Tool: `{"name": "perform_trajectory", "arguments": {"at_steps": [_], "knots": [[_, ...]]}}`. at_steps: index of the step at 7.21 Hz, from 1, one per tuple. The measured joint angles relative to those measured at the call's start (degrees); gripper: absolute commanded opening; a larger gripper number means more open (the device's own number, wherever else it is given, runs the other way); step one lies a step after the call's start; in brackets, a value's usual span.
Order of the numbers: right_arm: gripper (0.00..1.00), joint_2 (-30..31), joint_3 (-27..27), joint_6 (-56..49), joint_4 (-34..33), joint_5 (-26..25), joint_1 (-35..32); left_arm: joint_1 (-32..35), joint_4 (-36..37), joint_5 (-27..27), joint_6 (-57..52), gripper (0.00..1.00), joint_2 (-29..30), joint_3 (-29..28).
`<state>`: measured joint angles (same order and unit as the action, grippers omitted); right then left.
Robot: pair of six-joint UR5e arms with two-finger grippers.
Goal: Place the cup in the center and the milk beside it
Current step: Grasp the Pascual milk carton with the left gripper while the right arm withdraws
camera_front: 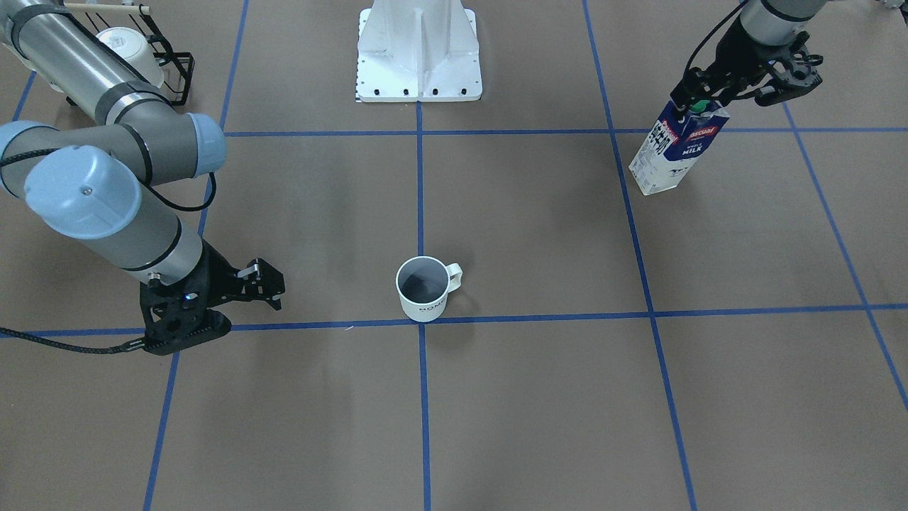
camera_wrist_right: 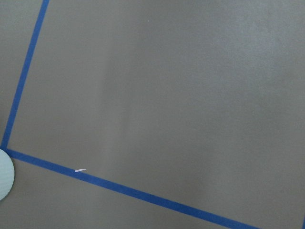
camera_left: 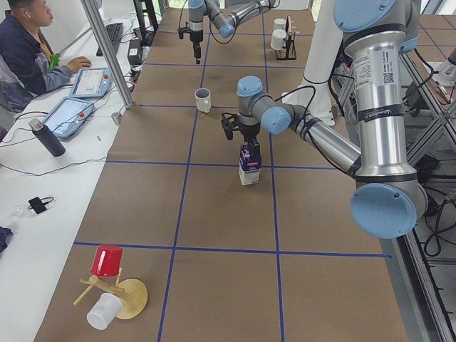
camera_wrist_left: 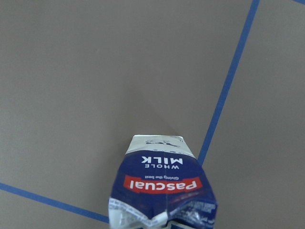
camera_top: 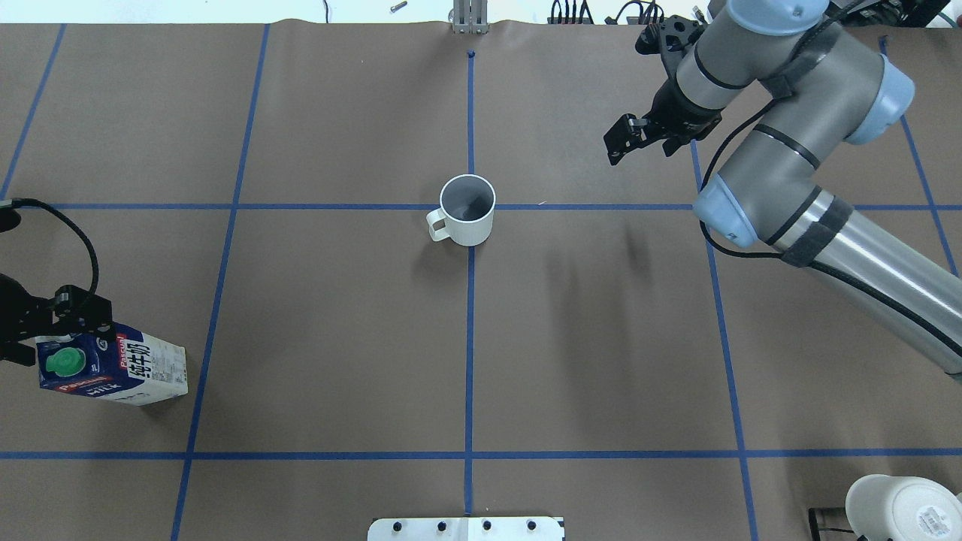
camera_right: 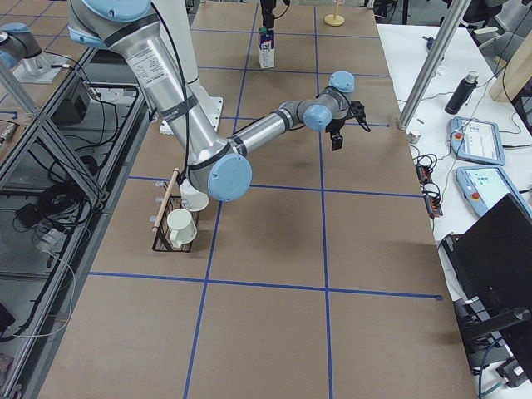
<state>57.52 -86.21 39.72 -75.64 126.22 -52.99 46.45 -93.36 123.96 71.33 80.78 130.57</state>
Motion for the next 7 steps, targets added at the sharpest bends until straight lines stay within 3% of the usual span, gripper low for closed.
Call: {"name": "perform_trajectory", "arguments": {"at_steps": [5, 6, 7], "knots": [[1.0, 2.6, -3.0, 0.0, -0.2, -0.1, -0.5, 0.0, -0.6, -0.3, -0.2, 0.95, 1.7, -3.2], [1.0, 2.7, -3.0, 0.1, -0.2, -0.1, -0.5, 0.0, -1.4, -0.3, -0.2, 0.88, 1.8, -3.8], [1.0, 2.7, -3.0, 0.1, -0.2, -0.1, -0.5, 0.0, -1.8, -0.3, -0.2, 0.66, 1.7, -4.1]]}}
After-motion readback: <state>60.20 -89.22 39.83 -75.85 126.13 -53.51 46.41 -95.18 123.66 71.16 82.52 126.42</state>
